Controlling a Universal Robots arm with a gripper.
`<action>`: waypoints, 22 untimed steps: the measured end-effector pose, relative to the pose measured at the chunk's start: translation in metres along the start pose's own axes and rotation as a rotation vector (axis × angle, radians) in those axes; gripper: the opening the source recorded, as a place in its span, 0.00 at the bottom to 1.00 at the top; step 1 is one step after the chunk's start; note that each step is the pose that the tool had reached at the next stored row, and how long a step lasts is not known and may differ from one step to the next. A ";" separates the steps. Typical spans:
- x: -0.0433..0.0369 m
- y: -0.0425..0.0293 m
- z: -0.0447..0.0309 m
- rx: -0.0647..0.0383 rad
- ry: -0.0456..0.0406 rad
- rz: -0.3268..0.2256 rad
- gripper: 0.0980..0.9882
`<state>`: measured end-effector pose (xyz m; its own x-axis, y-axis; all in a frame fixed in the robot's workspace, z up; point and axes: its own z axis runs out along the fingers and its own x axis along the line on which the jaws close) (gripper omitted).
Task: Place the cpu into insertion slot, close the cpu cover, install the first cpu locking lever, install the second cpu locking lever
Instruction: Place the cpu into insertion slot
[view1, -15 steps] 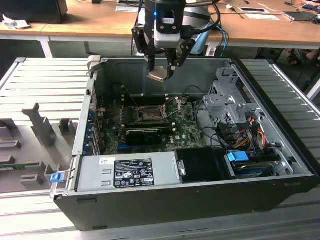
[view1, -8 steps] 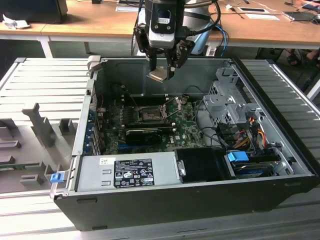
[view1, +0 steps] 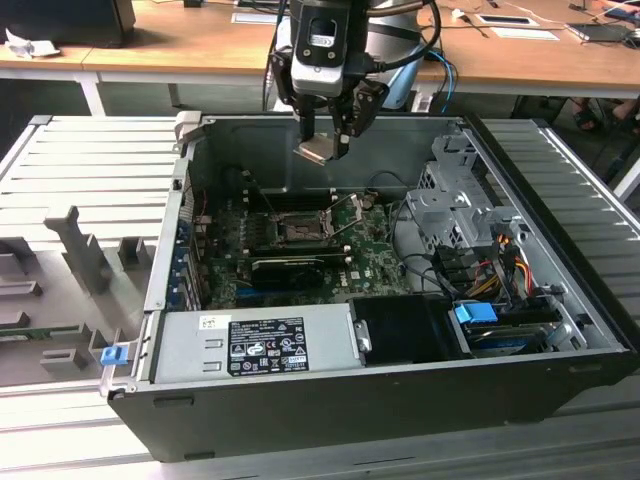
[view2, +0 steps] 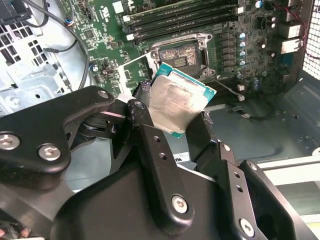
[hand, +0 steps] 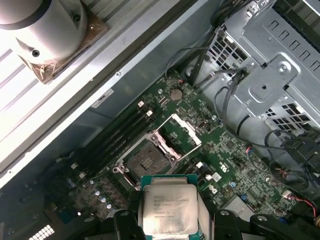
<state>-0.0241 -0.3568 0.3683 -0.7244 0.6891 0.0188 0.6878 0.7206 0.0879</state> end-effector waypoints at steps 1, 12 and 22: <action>0.0000 0.0000 0.0000 0.000 -0.0006 0.007 0.48; 0.0000 0.0000 0.0004 -0.001 -0.0055 0.062 0.48; 0.0000 -0.0001 0.0010 -0.003 -0.0124 0.141 0.48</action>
<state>-0.0241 -0.3568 0.3673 -0.6200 0.7844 0.0188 0.7825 0.6164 0.0879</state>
